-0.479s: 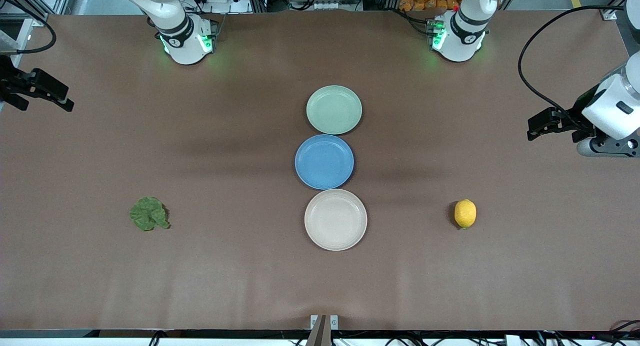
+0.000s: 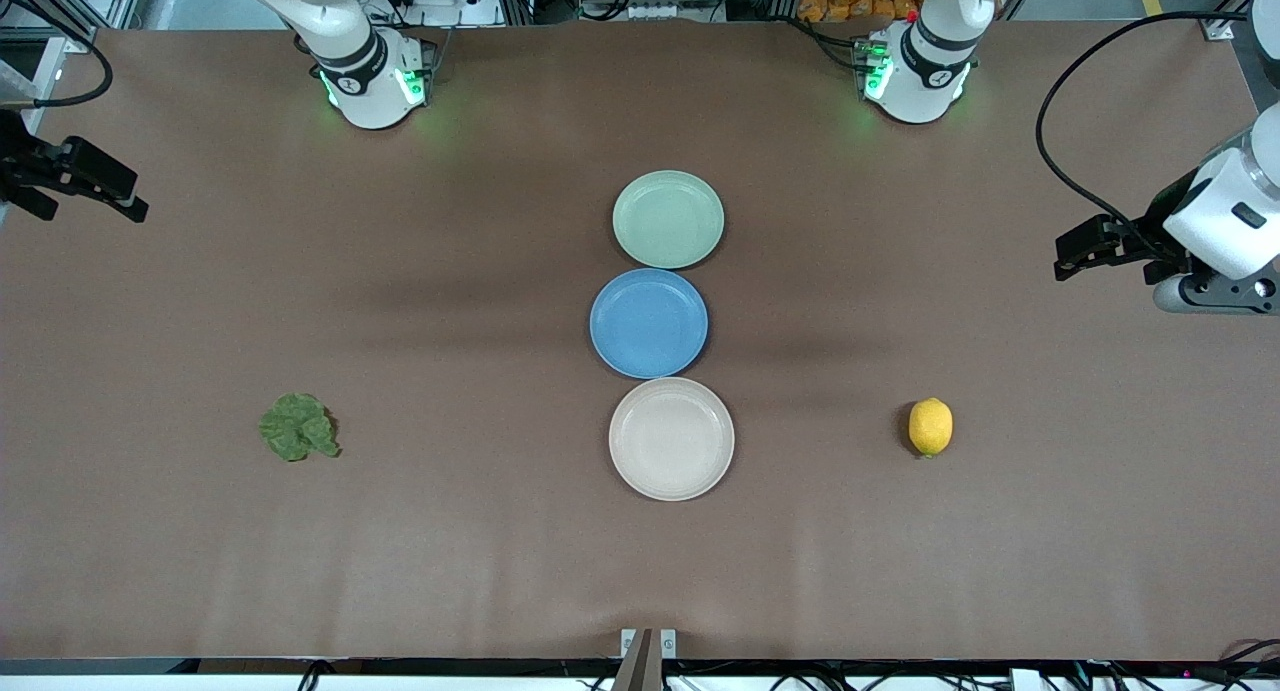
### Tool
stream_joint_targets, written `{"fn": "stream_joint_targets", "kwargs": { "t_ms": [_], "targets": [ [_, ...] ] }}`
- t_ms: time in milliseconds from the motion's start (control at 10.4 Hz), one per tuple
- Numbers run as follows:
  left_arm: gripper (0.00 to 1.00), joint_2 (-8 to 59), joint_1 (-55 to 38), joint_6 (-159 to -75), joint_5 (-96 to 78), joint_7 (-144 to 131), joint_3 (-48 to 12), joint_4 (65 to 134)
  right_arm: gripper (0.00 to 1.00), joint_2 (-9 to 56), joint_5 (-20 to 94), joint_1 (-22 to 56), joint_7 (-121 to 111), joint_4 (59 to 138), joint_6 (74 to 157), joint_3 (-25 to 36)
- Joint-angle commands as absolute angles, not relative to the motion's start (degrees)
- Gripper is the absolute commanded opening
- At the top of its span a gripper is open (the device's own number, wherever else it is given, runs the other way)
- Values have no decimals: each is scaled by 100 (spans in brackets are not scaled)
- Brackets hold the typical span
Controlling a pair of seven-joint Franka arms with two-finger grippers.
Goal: Place lemon and lettuce in plates
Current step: 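Lower the right gripper to the lettuce while the left gripper lowers to the lemon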
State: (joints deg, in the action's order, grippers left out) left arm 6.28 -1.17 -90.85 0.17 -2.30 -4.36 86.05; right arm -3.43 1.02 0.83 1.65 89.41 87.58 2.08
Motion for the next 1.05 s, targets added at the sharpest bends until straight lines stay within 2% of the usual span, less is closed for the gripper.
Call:
{"fn": "stream_joint_targets", "kwargs": {
  "t_ms": [0, 287, 479, 958],
  "targets": [
    [100, 615, -79, -9097, 70, -88, -457, 8596, 100, -264, 79, 35, 158, 8815, 8675, 185],
    [100, 694, -88, -9097, 114, -97, -457, 8613, 100, -45, 79, 9, 132, 8929, 8788, 185],
    [100, 912, -88, -9114, 106, -97, -466, 8622, 100, 166, 70, 0, 97, 9183, 9296, 185],
    [100, 1598, -79, -9641, 62, -114, -466, 8631, 100, 1202, 53, -35, -446, 9176, 10053, 185]
  ]
}}
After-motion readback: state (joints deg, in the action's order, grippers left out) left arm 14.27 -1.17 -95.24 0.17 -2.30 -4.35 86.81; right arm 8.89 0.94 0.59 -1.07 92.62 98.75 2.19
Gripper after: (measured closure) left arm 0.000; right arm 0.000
